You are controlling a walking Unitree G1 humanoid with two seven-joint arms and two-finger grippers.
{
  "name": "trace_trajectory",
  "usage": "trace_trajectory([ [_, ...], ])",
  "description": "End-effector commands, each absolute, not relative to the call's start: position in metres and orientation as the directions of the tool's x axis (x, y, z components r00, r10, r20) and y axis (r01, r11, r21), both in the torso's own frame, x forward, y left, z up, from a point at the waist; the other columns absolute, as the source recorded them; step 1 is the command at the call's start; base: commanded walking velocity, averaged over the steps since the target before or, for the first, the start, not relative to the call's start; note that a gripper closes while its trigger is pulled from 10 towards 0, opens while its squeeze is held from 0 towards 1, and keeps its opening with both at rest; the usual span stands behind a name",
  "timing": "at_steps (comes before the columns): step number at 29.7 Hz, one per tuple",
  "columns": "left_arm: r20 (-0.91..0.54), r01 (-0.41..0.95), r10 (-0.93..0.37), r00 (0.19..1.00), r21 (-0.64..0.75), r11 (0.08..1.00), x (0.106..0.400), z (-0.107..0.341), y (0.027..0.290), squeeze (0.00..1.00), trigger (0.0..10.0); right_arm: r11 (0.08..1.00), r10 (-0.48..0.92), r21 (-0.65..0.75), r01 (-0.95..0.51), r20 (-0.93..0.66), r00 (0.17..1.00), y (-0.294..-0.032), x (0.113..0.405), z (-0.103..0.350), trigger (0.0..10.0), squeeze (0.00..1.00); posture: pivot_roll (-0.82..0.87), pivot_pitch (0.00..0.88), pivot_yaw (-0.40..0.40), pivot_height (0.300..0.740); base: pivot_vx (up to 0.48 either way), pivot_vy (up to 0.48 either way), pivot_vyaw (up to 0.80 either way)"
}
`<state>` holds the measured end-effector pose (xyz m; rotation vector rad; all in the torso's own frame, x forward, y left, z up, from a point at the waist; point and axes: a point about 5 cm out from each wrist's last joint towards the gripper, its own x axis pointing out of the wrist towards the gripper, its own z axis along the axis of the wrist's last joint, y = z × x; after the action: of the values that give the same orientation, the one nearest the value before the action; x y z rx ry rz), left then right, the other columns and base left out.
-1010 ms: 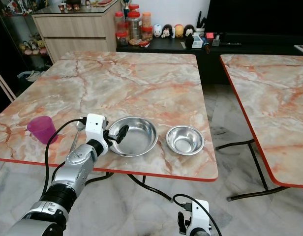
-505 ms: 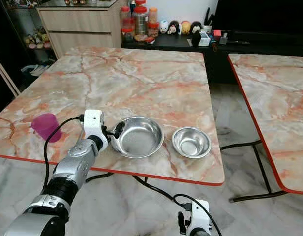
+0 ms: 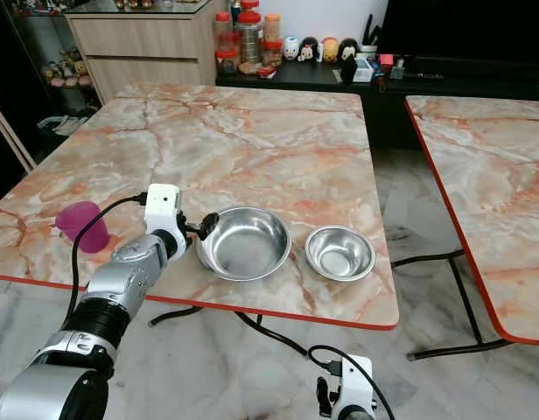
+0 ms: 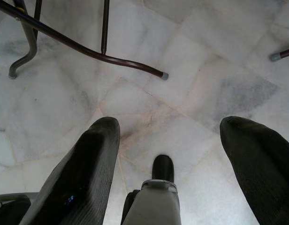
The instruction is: Setting the table
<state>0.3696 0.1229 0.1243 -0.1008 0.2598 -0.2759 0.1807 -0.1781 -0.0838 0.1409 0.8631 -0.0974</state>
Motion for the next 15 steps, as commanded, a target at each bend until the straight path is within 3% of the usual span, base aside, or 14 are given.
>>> trace_trajectory([
  [1,-0.246,0.270,-0.294,0.924,-0.128,0.954,0.372,0.129,0.121,0.00,10.0,0.986,-0.026,0.086,0.141,-0.762,0.646,-0.178,0.183,-0.083,10.0,0.00,-0.02,0.000,0.002,0.740,0.000,0.000,0.00],
  [15,-0.307,0.291,-0.312,0.899,-0.114,0.950,0.366,0.114,0.115,0.00,10.0,0.988,-0.023,0.083,0.133,-0.762,0.648,-0.179,0.184,-0.082,10.0,0.00,-0.02,0.000,0.001,0.740,0.000,0.000,0.00],
])
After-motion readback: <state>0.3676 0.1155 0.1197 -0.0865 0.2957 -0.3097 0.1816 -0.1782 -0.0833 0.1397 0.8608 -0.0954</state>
